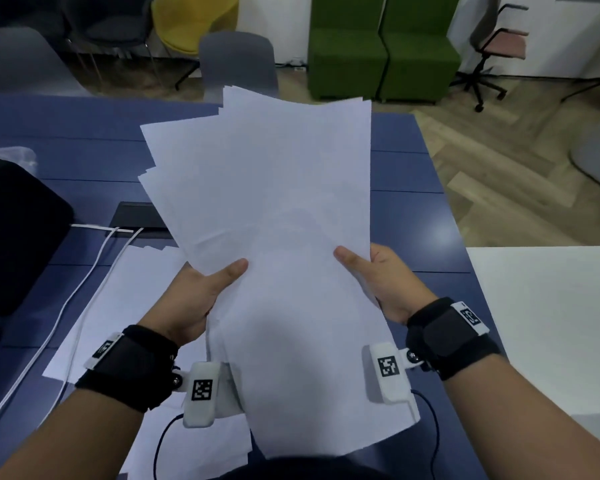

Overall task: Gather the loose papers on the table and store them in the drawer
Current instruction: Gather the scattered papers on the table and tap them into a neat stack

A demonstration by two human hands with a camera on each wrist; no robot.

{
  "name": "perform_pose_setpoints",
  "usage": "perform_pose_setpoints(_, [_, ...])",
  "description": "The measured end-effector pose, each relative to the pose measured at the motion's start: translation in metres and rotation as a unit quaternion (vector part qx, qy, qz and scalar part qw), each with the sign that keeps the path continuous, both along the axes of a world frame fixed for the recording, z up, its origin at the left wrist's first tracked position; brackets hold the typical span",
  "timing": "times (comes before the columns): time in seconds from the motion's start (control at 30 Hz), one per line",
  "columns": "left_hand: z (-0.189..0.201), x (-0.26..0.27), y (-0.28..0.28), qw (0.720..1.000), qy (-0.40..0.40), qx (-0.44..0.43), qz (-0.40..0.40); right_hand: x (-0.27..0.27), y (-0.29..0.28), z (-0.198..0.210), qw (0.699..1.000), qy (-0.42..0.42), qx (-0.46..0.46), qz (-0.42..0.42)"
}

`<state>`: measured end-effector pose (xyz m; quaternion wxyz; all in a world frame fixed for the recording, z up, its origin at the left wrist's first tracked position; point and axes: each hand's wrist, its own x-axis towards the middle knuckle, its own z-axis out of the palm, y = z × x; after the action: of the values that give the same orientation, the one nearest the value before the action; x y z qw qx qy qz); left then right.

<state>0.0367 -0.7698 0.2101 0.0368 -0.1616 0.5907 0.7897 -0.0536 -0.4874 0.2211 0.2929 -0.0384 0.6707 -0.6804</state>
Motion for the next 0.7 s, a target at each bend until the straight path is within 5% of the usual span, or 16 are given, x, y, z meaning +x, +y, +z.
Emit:
perform_pose_setpoints(0.2, [-0.011, 0.003, -0.004, 0.998, -0.016, 0.033, 0.042, 0.017, 0.017, -0.012, 0.992, 0.004, 0.111, -0.057])
perform_pose_setpoints(0.4, [-0.018, 0.007, -0.013, 0.994, -0.039, 0.053, 0.085, 0.03, 0.041, -0.022, 0.971, 0.008, 0.241, 0.005])
perform_pose_setpoints(0.7, [-0.018, 0.01, -0.004, 0.995, -0.049, 0.047, 0.067, 0.025, 0.067, 0.005, 0.986, -0.018, 0.157, -0.051])
